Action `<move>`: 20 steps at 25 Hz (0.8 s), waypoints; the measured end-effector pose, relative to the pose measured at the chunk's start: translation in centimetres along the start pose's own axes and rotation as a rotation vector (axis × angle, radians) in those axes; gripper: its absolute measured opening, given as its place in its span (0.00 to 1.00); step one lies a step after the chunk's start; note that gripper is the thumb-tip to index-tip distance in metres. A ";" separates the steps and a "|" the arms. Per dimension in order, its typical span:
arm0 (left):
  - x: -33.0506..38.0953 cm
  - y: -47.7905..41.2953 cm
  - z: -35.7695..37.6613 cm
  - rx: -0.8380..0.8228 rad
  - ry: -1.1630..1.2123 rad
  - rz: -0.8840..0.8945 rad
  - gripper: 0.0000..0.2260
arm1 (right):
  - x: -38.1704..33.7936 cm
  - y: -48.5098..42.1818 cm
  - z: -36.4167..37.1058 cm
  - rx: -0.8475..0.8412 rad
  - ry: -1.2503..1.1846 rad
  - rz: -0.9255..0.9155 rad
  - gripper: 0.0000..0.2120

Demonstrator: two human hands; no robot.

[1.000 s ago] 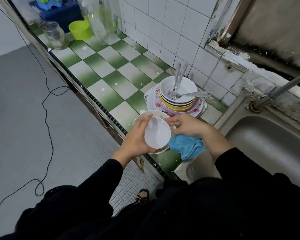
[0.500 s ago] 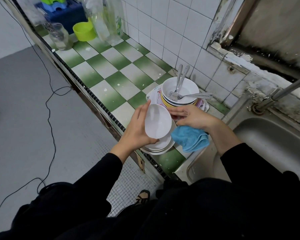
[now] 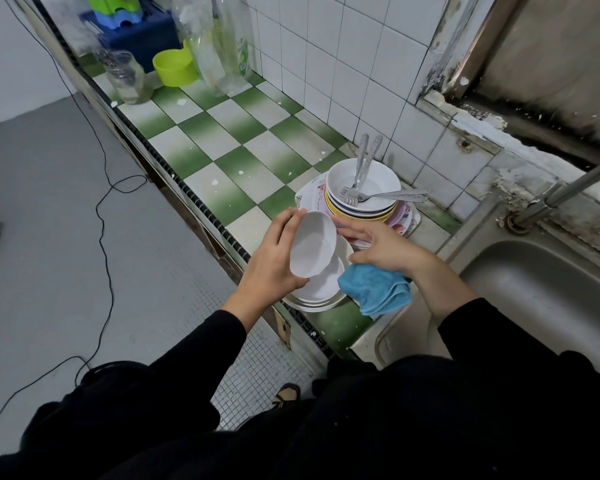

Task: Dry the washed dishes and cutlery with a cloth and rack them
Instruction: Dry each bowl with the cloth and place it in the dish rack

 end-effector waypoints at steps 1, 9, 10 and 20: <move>0.1 0.0 -0.2 0.017 -0.026 0.017 0.46 | -0.1 0.1 0.2 -0.005 0.007 -0.013 0.41; 1.0 -0.7 -1.0 0.091 -0.115 0.118 0.41 | -0.1 0.3 0.0 0.005 -0.049 -0.070 0.43; 1.1 -0.9 -1.2 0.100 -0.126 0.138 0.41 | -0.1 0.4 0.0 0.003 -0.055 -0.073 0.44; 3.1 -2.9 -3.9 0.137 -0.329 0.344 0.43 | -0.9 1.3 -0.7 0.045 -0.187 -0.165 0.46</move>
Point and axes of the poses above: each hand's wrist, its own y-axis away from the middle knuckle, its own z-axis out of the palm, x = y × z, the point moved 8 cm from there along -y, towards the middle knuckle, and after that the axes turned 11 degrees about -y, right-handed, at the moved point
